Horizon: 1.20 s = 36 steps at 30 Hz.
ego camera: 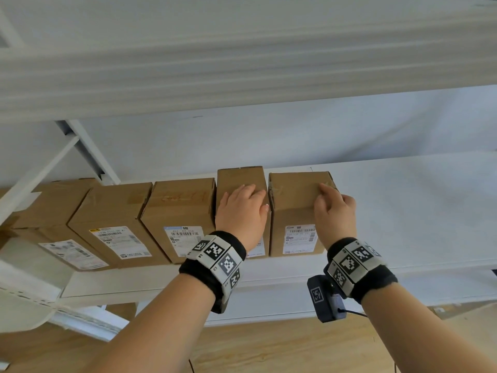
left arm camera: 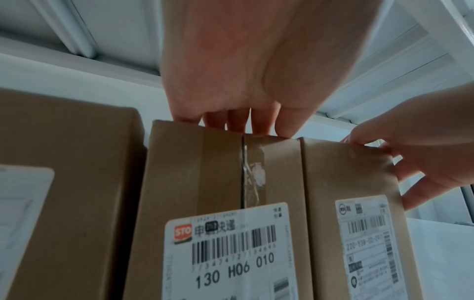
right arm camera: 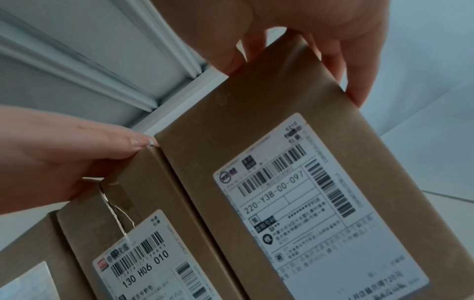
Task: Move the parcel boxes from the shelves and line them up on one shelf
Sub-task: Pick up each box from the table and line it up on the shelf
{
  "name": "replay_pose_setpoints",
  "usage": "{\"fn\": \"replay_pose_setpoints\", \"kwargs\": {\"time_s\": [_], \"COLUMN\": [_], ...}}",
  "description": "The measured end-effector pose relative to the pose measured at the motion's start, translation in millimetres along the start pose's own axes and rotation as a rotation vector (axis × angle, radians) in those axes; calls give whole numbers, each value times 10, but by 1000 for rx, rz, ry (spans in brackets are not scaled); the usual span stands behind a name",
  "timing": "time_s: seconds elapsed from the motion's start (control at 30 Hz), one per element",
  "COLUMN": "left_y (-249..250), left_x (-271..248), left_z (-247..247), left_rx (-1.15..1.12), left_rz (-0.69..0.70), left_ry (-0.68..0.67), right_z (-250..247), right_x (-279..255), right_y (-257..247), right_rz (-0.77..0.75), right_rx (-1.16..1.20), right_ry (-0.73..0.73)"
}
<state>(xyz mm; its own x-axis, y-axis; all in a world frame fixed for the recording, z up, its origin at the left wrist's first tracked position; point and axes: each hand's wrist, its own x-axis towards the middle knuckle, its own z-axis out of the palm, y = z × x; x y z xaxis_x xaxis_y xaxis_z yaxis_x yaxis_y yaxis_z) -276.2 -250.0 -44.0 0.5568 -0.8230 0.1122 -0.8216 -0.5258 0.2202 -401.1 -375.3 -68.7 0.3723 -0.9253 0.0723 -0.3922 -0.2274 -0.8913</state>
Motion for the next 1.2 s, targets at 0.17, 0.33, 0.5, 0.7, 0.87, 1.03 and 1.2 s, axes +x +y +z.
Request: {"fn": "replay_pose_setpoints", "kwargs": {"time_s": [0.17,0.33,0.5,0.7,0.87,1.03,1.2], "left_y": [11,28,68,146,223,289,377], "left_x": [24,13,-6,-31,-62,-94,-144], "left_z": [-35,-88,-114,-128,-137,-159,-196], "left_rx": [-4,-48,-75,-86,-90,-93,-75], "left_rz": [2,3,2,3,-9,-29,-64], "left_ry": [21,47,62,65,65,81,107], "right_z": [4,2,-16,-77,-96,-129,-255], "right_x": [22,41,68,92,85,91,21], "right_y": [-11,4,3,5,9,26,-75], "right_rz": [4,3,-9,-55,-69,-68,-195], "right_rx": [6,-8,-10,-33,-25,-36,-107], "right_ry": [-4,3,-11,-38,-55,-91,-85]}}
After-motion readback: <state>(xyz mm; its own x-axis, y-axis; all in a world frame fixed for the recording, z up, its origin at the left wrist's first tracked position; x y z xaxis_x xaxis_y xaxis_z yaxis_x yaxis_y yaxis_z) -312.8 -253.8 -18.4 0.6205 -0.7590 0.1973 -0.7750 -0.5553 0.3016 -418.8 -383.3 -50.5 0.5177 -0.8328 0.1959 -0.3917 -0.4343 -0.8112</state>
